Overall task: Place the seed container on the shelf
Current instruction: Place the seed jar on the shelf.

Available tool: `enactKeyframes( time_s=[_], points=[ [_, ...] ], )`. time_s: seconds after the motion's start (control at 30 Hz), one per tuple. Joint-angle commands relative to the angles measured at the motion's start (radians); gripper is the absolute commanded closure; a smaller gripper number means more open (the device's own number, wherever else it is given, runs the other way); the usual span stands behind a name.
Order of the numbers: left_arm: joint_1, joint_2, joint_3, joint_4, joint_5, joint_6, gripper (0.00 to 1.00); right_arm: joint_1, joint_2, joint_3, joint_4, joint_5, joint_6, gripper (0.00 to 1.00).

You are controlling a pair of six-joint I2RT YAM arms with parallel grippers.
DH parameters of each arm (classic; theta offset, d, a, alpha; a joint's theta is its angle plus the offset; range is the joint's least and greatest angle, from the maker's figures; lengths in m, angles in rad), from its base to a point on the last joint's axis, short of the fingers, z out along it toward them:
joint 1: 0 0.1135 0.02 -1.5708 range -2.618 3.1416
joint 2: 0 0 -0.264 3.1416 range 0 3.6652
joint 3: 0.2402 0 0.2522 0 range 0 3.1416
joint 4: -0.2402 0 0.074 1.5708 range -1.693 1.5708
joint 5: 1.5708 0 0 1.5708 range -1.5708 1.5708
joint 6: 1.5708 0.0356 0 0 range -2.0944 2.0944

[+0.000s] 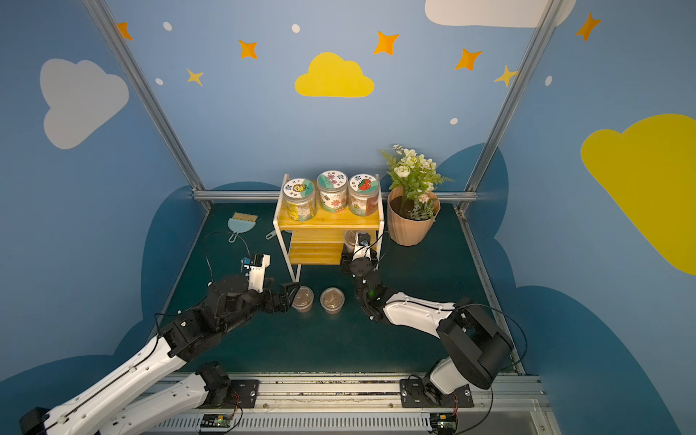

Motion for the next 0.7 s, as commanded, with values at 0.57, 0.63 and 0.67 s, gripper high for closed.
enactKeyframes(
  time_s=[0.57, 0.63, 0.67],
  points=[
    [-0.004, -0.060, -0.065, -0.056, 0.033, -0.050, 0.00, 0.032, -0.035, 0.073, -0.160, 0.107, 0.124, 0.11],
    [-0.004, -0.067, -0.070, -0.057, 0.034, -0.055, 0.00, 0.044, -0.044, 0.074, -0.190, 0.118, 0.134, 0.11],
    [-0.004, -0.070, -0.072, -0.059, 0.034, -0.058, 0.00, 0.051, -0.051, 0.071, -0.202, 0.126, 0.138, 0.10]
  ],
)
